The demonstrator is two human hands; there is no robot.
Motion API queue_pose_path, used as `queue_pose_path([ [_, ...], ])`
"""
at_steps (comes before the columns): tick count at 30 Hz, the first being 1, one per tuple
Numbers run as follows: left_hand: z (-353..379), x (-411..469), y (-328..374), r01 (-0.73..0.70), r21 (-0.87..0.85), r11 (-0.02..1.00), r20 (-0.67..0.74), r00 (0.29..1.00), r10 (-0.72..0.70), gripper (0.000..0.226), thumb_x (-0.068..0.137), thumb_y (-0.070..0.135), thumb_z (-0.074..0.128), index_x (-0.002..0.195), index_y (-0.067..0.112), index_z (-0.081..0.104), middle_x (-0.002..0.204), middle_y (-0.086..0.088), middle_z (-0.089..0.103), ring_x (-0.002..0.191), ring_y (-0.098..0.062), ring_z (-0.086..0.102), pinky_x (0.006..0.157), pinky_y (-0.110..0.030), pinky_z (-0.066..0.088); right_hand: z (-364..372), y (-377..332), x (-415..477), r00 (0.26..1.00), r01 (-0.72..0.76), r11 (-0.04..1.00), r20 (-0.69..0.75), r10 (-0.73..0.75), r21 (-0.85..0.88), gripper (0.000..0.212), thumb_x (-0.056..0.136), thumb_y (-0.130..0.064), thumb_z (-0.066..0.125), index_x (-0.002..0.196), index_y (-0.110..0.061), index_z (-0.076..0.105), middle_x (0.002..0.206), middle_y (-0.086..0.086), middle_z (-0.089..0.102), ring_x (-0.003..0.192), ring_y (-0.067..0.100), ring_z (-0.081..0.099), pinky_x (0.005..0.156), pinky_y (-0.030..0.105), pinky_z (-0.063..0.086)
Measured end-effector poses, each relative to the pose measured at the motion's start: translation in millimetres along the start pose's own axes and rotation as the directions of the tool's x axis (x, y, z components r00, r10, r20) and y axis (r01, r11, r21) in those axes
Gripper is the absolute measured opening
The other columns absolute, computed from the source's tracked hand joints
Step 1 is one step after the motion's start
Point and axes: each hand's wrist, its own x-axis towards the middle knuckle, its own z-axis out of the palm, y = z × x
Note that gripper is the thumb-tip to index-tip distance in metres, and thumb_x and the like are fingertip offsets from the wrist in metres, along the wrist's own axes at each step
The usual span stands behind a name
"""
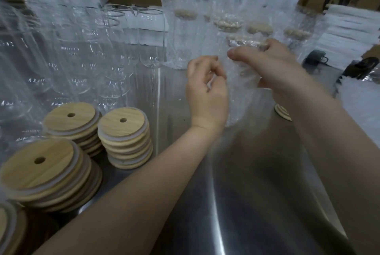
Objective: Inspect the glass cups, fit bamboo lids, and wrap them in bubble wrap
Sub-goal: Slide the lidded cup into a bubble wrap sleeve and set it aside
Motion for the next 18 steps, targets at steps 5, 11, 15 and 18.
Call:
queue_pose_path([
  [5, -16, 13, -30, 0.373, 0.288, 0.882, -0.119, 0.928, -0.353, 0.029, 0.081, -0.005, 0.045, 0.062, 0.017, 0.046, 0.066, 0.001, 0.049, 0.068, -0.019, 0.045, 0.065, -0.031, 0.038, 5, -9, 4, 0.998, 0.038, 0.999, -0.044, -0.037, 0.016, 0.033, 0.074, -0.041, 0.08, 0.085, -0.031, 0.051, 0.08, -0.016, 0.064, 0.067, -0.002, 0.066, 0.052, 0.016, 0.047],
  [11, -20, 16, -27, 0.358, 0.43, 0.829, -0.034, 0.924, -0.381, 0.026, 0.068, -0.007, 0.041, 0.055, 0.014, 0.051, 0.063, -0.01, 0.062, 0.075, -0.036, 0.061, 0.066, -0.044, 0.052, 22, -39, 14, 0.957, 0.243, 0.969, -0.154, -0.246, -0.034, 0.04, 0.072, -0.046, 0.075, 0.09, -0.031, 0.042, 0.084, -0.018, 0.049, 0.073, -0.004, 0.053, 0.061, 0.017, 0.042],
  [15, -16, 10, -24, 0.136, 0.575, 0.807, 0.234, 0.918, -0.321, 0.027, 0.067, -0.004, 0.047, 0.054, 0.019, 0.053, 0.074, -0.014, 0.067, 0.08, -0.036, 0.062, 0.07, -0.044, 0.053, 42, -53, 32, 0.954, 0.257, 0.966, -0.161, -0.253, 0.003, 0.041, 0.073, -0.045, 0.074, 0.094, -0.026, 0.044, 0.085, -0.016, 0.053, 0.077, 0.0, 0.057, 0.063, 0.022, 0.045],
  [18, -11, 2, -21, -0.168, 0.665, 0.727, 0.522, 0.801, -0.293, 0.027, 0.073, 0.001, 0.046, 0.06, 0.024, 0.051, 0.077, -0.007, 0.066, 0.082, -0.034, 0.061, 0.071, -0.04, 0.052, 67, -51, 46, 0.973, 0.204, 0.979, -0.108, -0.205, -0.023, 0.047, 0.073, -0.049, 0.074, 0.098, -0.023, 0.044, 0.086, -0.013, 0.051, 0.075, 0.001, 0.053, 0.059, 0.025, 0.043],
])
